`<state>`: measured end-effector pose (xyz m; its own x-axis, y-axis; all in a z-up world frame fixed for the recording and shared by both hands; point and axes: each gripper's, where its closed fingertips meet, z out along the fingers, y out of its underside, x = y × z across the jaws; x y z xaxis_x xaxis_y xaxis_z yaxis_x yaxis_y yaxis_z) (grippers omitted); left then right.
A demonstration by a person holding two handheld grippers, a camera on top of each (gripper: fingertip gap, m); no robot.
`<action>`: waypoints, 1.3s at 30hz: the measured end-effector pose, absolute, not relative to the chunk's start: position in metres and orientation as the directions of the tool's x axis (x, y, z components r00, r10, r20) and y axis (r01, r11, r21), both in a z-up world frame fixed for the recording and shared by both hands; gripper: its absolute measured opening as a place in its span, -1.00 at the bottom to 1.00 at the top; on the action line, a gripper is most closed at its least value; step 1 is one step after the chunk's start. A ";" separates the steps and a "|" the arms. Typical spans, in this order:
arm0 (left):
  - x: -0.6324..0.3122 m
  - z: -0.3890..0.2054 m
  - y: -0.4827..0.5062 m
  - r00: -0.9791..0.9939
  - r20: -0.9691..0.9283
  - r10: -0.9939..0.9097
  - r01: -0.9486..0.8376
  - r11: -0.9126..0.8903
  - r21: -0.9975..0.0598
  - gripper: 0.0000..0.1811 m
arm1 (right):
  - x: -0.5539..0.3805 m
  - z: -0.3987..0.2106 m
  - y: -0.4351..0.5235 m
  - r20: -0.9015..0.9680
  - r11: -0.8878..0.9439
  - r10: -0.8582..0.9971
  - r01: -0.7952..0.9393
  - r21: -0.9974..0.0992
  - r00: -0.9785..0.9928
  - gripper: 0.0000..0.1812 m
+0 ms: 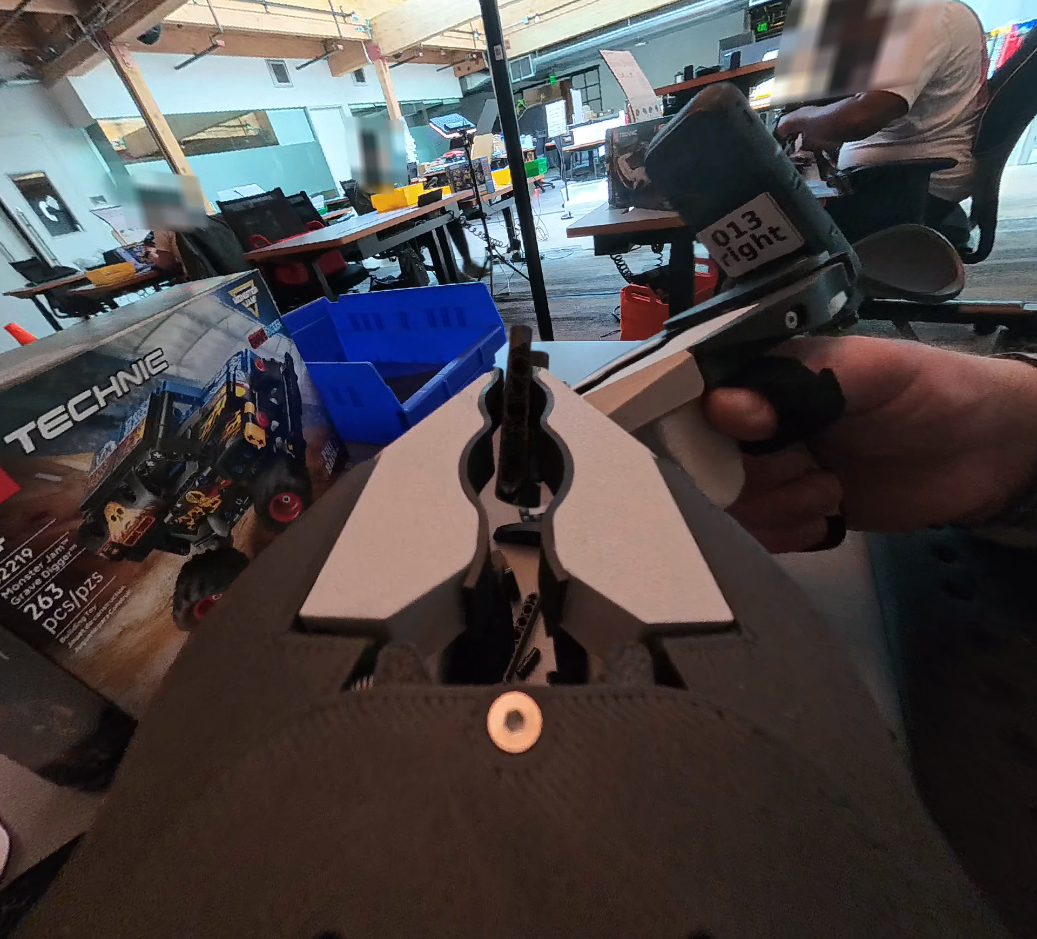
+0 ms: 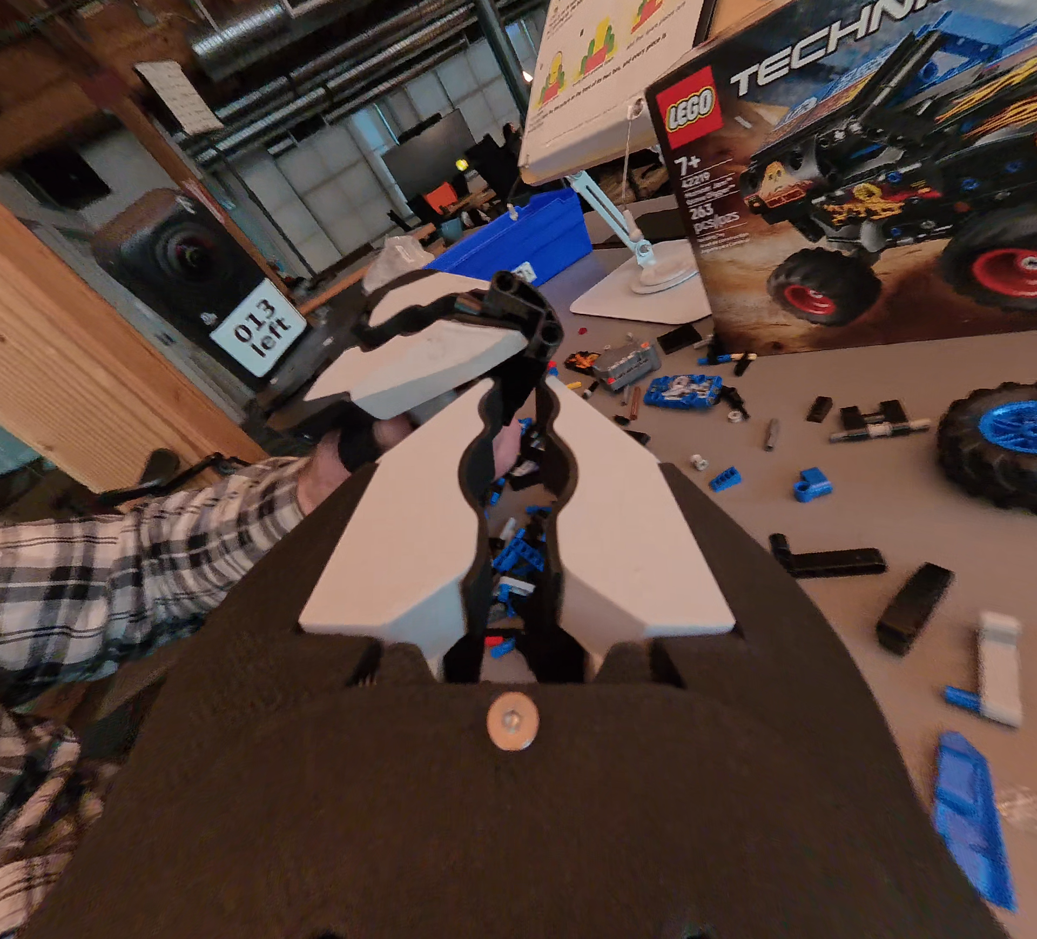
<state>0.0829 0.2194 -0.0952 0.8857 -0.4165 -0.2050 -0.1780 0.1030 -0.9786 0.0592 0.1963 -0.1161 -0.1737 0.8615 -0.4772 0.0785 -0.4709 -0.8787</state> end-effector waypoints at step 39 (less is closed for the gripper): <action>0.028 -0.075 0.223 0.948 -0.289 -0.130 -0.285 0.051 -0.957 -0.94 | 0.068 -0.127 0.198 0.330 0.292 0.935 0.249 -0.923 0.127 -1.00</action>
